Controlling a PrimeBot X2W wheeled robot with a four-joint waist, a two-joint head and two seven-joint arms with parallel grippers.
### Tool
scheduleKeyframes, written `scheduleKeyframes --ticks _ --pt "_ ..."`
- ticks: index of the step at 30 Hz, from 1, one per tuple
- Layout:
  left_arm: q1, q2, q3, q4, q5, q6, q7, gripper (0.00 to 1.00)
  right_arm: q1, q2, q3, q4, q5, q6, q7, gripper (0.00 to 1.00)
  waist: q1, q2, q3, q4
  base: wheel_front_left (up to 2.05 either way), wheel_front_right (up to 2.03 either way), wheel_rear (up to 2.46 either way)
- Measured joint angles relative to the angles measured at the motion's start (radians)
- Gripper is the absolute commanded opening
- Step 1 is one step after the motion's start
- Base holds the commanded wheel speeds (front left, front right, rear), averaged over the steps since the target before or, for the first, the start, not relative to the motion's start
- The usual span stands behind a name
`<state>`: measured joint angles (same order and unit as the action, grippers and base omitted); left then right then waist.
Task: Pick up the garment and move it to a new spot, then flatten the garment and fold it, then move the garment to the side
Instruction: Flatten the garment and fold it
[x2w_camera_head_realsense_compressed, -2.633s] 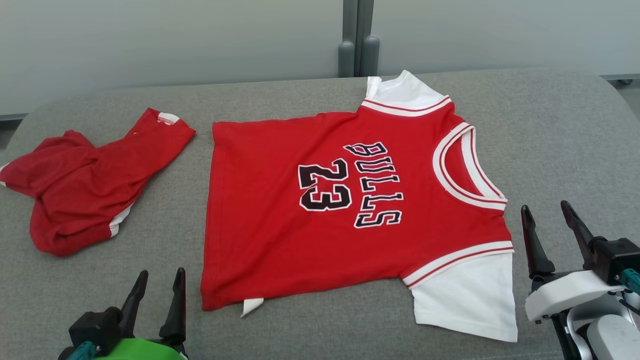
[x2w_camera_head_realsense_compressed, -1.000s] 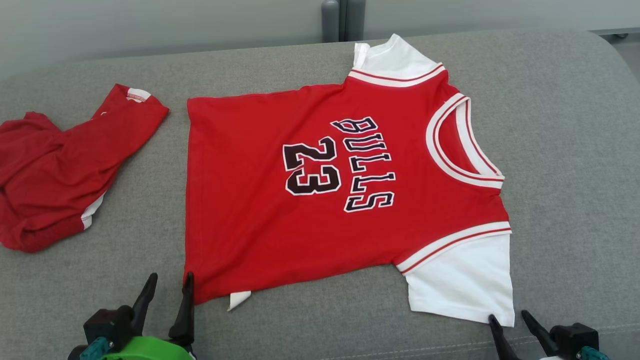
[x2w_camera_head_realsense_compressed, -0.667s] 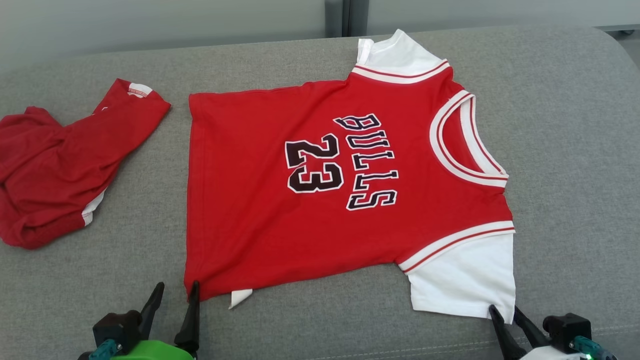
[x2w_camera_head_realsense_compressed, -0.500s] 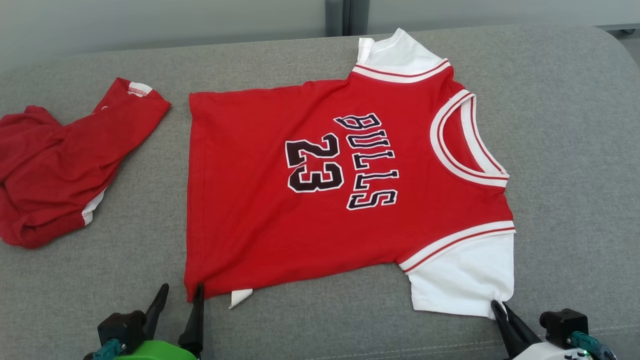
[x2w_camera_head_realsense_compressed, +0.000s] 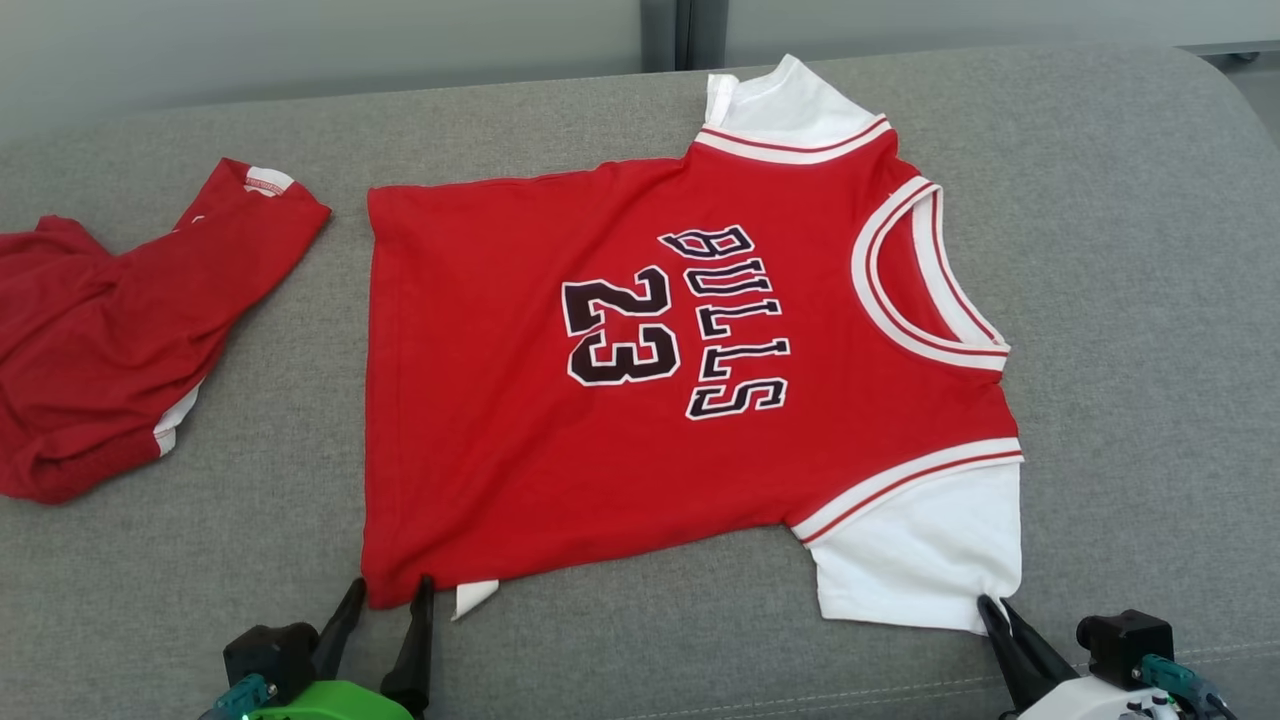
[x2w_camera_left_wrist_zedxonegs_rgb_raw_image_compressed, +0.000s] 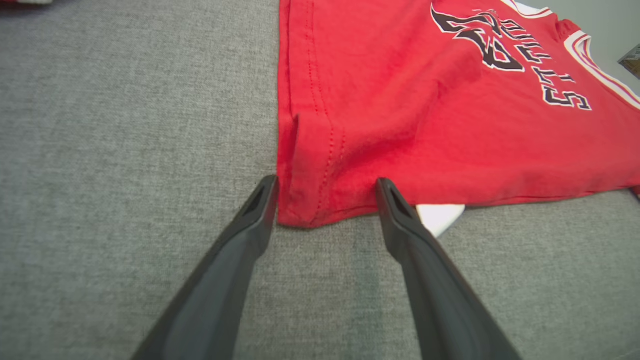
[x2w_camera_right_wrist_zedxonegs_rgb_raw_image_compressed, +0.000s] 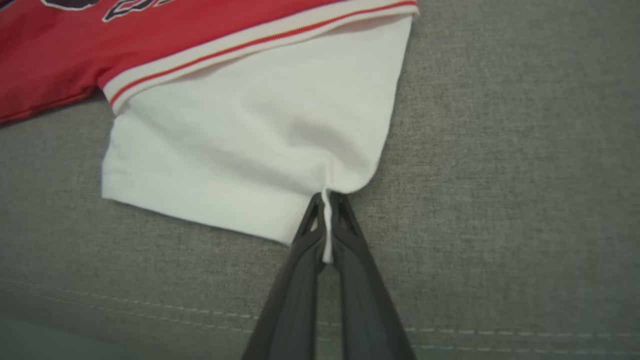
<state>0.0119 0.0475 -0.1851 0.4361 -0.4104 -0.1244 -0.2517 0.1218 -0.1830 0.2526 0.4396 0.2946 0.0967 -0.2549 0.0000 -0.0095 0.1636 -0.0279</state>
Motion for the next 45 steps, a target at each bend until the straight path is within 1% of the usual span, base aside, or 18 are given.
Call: scheduleKeyframes --ticks 1,3,7,10,14,19,22,27,34,36,39,42,45 --pt "-0.002 0.0 -0.005 0.005 -0.003 0.0 0.0 0.47 -0.002 0.0 0.0 0.001 0.0 0.0 0.0 0.0 0.0 0.0 0.0 -0.001 0.0 0.0 0.0" --pt "-0.005 0.0 -0.021 0.013 -0.016 0.0 0.0 0.0 -0.007 0.0 -0.001 0.002 0.0 0.001 0.0 0.0 0.0 0.0 0.0 -0.002 0.0 0.0 0.0" --pt "-0.009 -0.001 -0.051 0.028 -0.029 0.0 0.002 0.0 -0.017 -0.002 -0.016 -0.016 0.0 0.002 0.0 0.0 0.0 0.0 0.001 -0.005 0.0 0.0 0.0" --pt "-0.012 0.006 -0.06 0.023 -0.046 0.0 0.014 0.0 -0.037 -0.008 -0.028 -0.063 0.0 0.007 0.0 0.0 0.0 0.0 0.009 -0.008 0.0 0.0 0.0" --pt "-0.014 0.033 -0.076 -0.006 -0.074 0.0 0.044 0.0 -0.066 -0.022 -0.053 -0.144 0.001 0.008 0.001 0.0 0.0 0.0 0.019 -0.013 0.0 0.0 0.0" --pt "-0.014 0.072 -0.073 -0.058 -0.111 0.0 0.077 0.0 -0.069 -0.03 -0.102 -0.236 0.038 0.009 0.0 0.0 0.0 0.0 0.029 -0.021 0.0 0.0 0.0" --pt "-0.014 0.095 -0.067 -0.099 -0.144 0.0 0.101 0.0 -0.069 -0.031 -0.113 -0.271 0.068 0.017 0.0 0.0 0.0 0.0 0.036 -0.03 0.0 0.0 0.0" --pt "-0.024 0.127 -0.087 -0.175 -0.174 0.0 0.187 0.0 -0.081 -0.044 -0.122 -0.305 0.113 0.018 0.0 0.0 0.0 0.0 0.06 -0.039 0.0 0.0 0.0" --pt "-0.115 0.188 -0.109 -0.287 -0.202 0.0 0.351 0.0 -0.155 -0.104 -0.118 -0.335 0.154 0.026 0.047 0.0 0.0 0.0 0.104 -0.027 0.0 0.0 0.0" --pt "-0.124 0.213 -0.111 -0.326 -0.204 0.0 0.401 0.0 -0.172 -0.132 -0.116 -0.348 0.155 0.026 0.064 0.0 0.0 0.0 0.117 -0.019 0.0 0.0 0.0" --pt "-0.125 0.255 -0.102 -0.382 -0.225 0.0 0.467 0.0 -0.183 -0.167 -0.112 -0.368 0.156 0.027 0.09 0.0 0.0 0.0 0.134 -0.008 0.0 0.0 0.0" --pt "-0.126 0.27 -0.075 -0.439 -0.268 0.0 0.518 0.0 -0.183 -0.176 -0.092 -0.379 0.177 0.027 0.11 0.0 0.0 0.0 0.148 0.002 0.0 0.0 0.0" --pt "-0.124 0.287 -0.052 -0.48 -0.295 0.0 0.557 0.0 -0.182 -0.182 -0.048 -0.395 0.202 0.027 0.13 0.0 0.0 0.0 0.151 0.007 0.0 0.0 0.0"
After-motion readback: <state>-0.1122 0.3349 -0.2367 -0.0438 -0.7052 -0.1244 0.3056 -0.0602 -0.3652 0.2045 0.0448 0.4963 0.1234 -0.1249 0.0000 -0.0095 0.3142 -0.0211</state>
